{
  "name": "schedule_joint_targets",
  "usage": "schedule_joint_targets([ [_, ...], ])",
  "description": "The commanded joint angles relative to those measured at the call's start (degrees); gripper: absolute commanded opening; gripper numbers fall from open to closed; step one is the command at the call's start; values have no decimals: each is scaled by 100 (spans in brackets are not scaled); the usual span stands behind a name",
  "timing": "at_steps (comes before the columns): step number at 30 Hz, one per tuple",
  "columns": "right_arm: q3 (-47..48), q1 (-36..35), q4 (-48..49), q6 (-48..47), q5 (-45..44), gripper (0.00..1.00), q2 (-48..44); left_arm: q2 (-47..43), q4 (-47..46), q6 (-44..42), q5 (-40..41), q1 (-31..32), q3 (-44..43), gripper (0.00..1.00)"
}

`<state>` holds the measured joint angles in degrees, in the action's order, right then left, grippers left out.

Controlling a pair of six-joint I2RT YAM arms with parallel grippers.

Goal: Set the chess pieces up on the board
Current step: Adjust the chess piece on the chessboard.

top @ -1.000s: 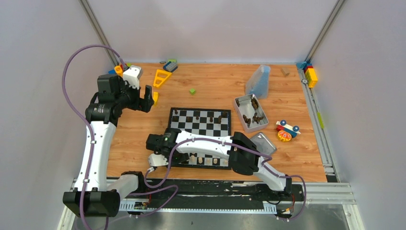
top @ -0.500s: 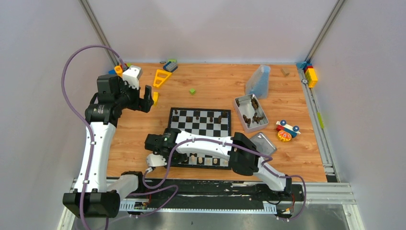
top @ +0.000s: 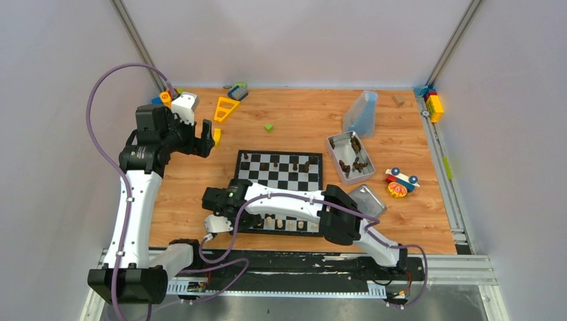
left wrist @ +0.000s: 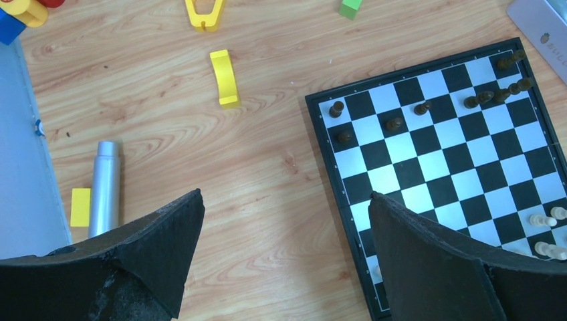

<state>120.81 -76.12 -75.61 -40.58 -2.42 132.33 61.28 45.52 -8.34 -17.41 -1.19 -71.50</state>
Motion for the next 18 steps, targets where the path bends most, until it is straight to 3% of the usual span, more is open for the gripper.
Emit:
schedule_joint_targets([
  [1,128,-44,124,76,40,13,73,-138,-104,-145,31,-44,31,100],
  [7,109,-43,158,102,13,21,46,-145,-104,-149,23,-40,44,100],
  [14,172,-44,246,183,-20,39,-94,-140,-98,-170,53,-45,8,100],
  [18,262,-36,307,279,-12,42,-285,-114,-87,-202,100,-42,-67,100],
])
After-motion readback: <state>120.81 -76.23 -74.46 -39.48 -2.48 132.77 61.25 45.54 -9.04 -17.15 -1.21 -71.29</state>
